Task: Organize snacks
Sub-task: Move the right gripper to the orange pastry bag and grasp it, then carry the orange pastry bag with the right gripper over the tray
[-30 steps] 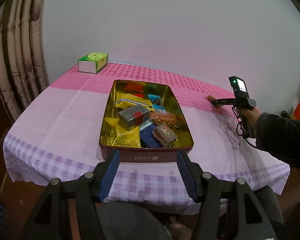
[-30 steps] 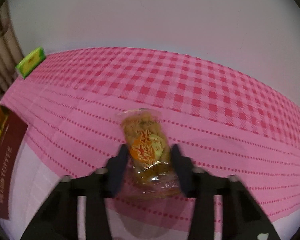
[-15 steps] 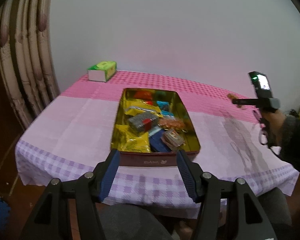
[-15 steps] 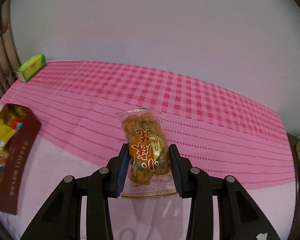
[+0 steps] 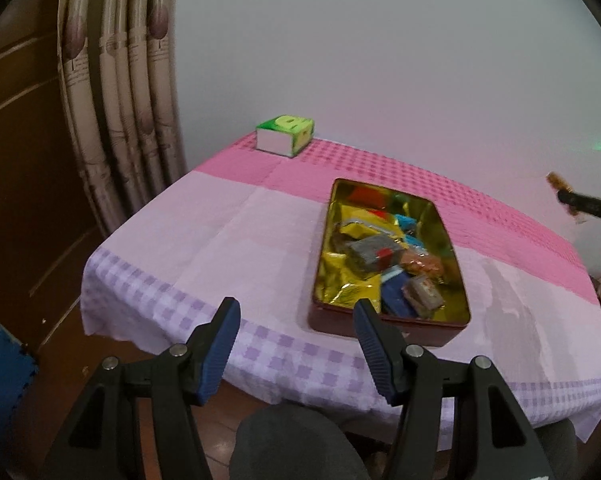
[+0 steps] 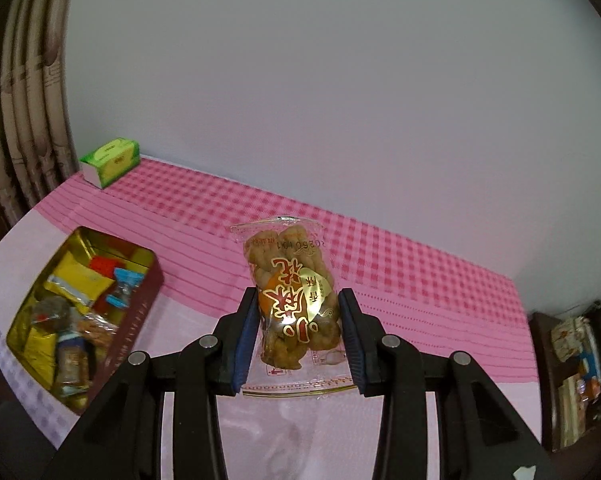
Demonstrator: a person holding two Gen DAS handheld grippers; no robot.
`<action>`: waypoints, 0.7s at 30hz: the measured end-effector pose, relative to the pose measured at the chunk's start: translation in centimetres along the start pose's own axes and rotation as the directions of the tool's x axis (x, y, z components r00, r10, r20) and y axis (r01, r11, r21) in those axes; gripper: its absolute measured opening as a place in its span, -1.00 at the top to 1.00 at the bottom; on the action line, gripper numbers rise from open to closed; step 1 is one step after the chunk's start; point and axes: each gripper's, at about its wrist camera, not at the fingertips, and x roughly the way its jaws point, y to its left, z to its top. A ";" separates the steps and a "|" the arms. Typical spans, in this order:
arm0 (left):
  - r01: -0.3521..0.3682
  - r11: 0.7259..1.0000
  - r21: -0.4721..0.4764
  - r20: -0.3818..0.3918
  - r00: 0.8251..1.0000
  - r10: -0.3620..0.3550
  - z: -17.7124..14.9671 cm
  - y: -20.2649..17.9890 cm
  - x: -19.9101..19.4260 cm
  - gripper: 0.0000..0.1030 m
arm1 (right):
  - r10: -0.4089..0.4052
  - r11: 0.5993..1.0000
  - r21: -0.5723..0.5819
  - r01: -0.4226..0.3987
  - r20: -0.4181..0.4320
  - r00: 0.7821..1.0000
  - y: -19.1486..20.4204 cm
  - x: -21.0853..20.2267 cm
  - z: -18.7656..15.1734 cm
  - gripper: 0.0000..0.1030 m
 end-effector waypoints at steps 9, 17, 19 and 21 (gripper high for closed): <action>-0.003 1.000 -0.031 0.011 1.000 0.003 0.0 0.5 -0.5 -0.17 | 0.039 0.995 -0.096 -0.035 0.040 0.998 7.3 -3.6 0.4 0.30; -0.019 0.999 -0.026 0.003 1.000 0.019 0.0 0.3 0.0 -0.17 | 0.111 0.979 -0.177 -0.105 0.023 0.994 14.4 -3.4 -0.1 0.29; -0.032 0.999 -0.028 -0.008 0.999 0.032 0.0 0.4 0.3 -0.17 | 0.139 0.972 -0.193 -0.136 0.001 0.990 16.4 -2.7 -0.5 0.29; -0.038 0.999 -0.034 -0.022 0.999 0.038 0.0 0.6 0.7 -0.17 | 0.169 0.966 -0.196 -0.171 -0.025 0.985 18.1 -1.8 -1.0 0.29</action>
